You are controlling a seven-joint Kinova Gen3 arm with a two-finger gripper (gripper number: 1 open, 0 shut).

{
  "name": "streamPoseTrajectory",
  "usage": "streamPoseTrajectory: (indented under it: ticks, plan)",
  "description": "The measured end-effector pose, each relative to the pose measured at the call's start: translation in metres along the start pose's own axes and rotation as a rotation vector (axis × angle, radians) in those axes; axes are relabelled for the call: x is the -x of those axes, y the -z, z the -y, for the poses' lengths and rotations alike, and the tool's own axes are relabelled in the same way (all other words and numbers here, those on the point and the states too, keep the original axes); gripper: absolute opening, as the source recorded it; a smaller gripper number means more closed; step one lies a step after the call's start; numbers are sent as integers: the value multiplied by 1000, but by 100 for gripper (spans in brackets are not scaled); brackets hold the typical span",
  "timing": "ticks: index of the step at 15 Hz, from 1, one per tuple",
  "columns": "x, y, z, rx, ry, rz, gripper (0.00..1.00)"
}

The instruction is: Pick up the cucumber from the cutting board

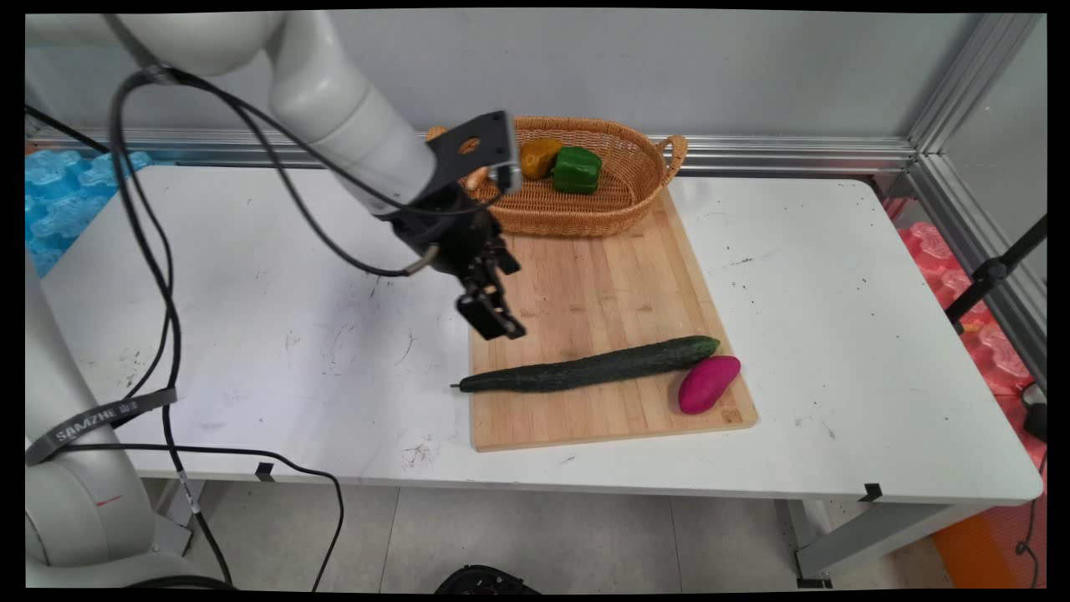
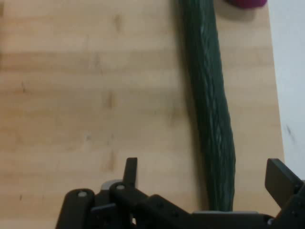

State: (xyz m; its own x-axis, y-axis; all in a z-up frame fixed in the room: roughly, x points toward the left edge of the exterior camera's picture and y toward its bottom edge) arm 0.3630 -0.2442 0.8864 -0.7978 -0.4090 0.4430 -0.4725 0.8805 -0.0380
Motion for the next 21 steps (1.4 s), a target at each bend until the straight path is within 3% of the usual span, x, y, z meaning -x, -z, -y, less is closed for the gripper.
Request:
streamPoseTrajectory:
  ticks: [5,21]
  plan:
    - [-20,-34,-10,-3,13,-41,100]
    - [-27,-139,-20,-11,57,-77,100]
